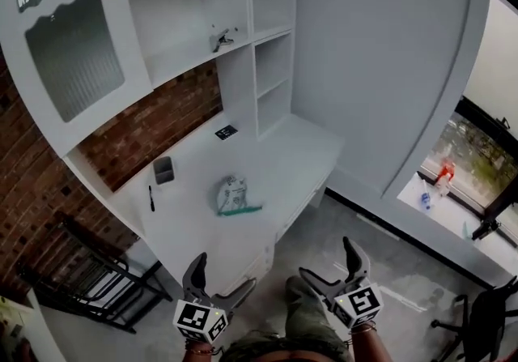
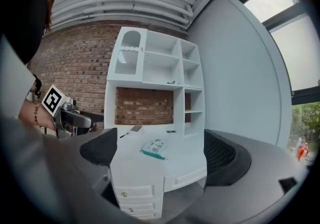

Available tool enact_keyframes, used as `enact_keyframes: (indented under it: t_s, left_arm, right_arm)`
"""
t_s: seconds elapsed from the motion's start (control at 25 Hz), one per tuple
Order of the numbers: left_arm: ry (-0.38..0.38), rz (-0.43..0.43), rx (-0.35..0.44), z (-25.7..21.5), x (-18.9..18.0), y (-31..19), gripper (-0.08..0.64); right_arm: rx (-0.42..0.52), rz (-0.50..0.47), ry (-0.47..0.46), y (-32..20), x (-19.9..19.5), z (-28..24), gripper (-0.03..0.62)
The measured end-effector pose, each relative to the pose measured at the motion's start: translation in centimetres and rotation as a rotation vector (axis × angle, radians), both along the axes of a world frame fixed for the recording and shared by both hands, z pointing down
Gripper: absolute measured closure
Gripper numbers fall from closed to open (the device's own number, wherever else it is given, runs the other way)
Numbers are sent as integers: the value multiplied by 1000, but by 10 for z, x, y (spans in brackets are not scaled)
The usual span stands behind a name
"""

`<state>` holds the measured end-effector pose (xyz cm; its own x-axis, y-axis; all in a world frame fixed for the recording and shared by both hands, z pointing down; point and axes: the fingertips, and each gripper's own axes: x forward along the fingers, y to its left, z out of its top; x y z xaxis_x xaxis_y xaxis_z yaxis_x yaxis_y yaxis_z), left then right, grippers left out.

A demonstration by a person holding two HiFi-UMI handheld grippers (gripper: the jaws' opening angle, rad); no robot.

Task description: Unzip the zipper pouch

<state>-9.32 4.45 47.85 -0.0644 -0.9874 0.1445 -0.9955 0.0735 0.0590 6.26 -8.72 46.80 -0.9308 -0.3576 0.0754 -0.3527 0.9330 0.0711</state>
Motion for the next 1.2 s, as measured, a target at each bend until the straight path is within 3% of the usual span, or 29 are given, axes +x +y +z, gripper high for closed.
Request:
enact_keyframes:
  t_s: [0.16,0.36,0.8,1.2]
  left_arm:
    - [-32,-85,-18,3,-21,-13,-5]
    - [37,-259,13,-3,-57,-39,-5]
    - [61,-501,15,-5,-98,-81,-5]
    - [79,-632,43,-3,-118,-105,-5]
  right_arm:
    - [3,-95,21,-34,-38,1,52]
    - [-7,-210,22,-89,-89,-6,52]
    - [60,-452,60,-154,-180,-8,60]
    - [188,-601,149,-185,-228,21,69]
